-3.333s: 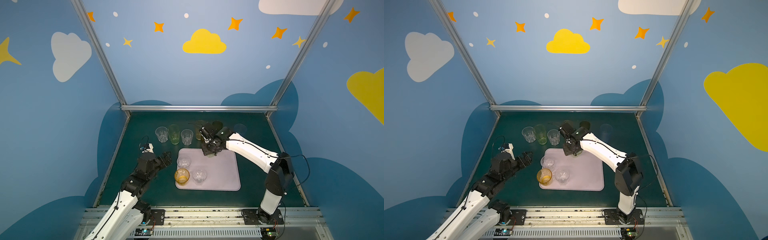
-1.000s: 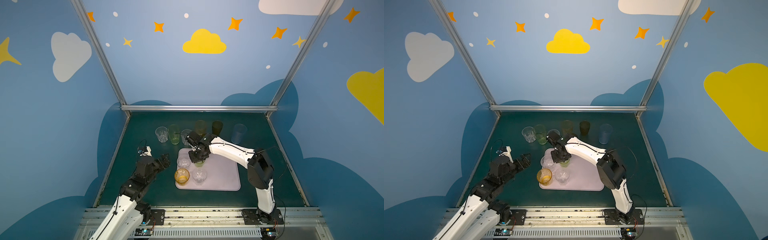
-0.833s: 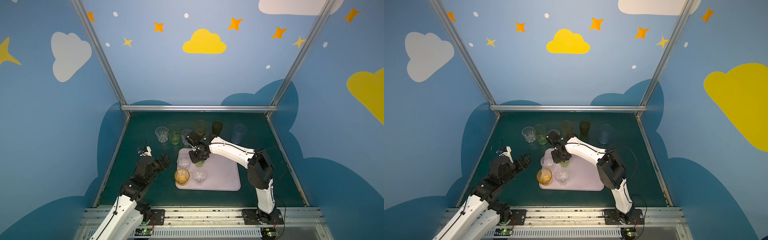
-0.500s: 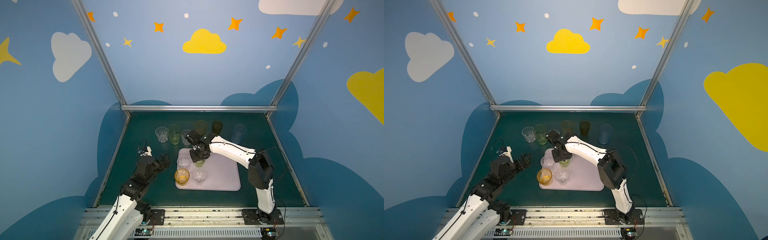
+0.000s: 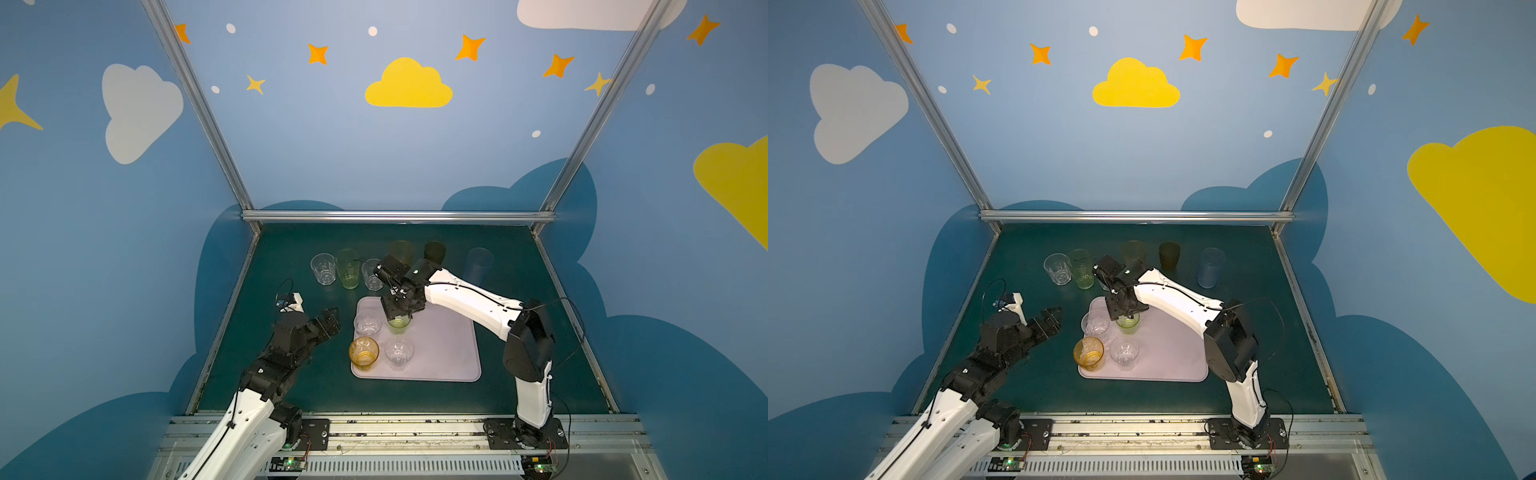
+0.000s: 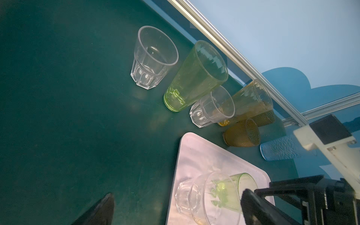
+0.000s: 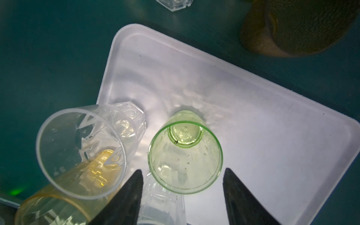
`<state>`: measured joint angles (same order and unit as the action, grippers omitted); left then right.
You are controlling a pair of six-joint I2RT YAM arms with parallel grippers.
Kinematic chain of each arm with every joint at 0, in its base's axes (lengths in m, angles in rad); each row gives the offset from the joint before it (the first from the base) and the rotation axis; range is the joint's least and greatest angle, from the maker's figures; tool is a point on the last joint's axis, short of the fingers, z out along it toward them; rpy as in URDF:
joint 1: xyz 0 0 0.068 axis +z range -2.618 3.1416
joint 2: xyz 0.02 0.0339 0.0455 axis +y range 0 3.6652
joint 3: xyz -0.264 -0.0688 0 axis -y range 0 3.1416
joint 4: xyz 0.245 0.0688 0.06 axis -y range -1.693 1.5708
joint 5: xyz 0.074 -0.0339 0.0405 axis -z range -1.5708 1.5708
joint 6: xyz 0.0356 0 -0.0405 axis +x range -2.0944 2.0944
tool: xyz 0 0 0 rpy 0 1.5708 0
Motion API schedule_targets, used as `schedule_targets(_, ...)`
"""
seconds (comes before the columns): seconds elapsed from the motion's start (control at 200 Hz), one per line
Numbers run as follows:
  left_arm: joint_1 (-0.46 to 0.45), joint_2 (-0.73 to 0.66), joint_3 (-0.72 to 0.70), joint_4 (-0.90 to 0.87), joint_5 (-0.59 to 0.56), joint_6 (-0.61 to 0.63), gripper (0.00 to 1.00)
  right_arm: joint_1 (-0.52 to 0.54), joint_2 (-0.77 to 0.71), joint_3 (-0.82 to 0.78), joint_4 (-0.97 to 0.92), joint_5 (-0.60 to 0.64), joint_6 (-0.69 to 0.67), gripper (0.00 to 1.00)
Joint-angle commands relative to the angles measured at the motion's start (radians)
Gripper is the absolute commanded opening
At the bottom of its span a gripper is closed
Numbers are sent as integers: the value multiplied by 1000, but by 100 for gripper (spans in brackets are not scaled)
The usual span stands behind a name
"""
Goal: Place the glasses into the tray
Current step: Place the glass on the tray, then pick up the glass from the top-left of the table.
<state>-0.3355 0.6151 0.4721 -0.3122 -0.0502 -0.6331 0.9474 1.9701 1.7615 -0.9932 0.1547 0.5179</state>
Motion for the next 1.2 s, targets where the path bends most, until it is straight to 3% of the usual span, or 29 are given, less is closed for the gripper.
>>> schedule_targets(0.0, 4, -2, -4, -5, -4, 3, 100, 4, -40, -1, -24, 19, 0, 67)
schedule_targets(0.26, 4, 48, 19, 10, -13, 15, 100, 2, -88, -45, 22, 0, -31, 69)
schedule_targets(0.696, 62, 166, 71, 54, -111, 29, 100, -27, -228, -220, 210, -21, -162, 81)
schedule_targets(0.836, 125, 225, 95, 69, -131, 45, 100, -53, -285, -302, 299, -79, -182, 84)
schedule_targets(1.051, 230, 343, 123, 176, -47, -8, 100, -101, -408, -436, 384, -125, -178, 85)
schedule_targets(1.192, 264, 480, 192, 204, -44, -8, 100, -133, -508, -548, 440, -138, -175, 86)
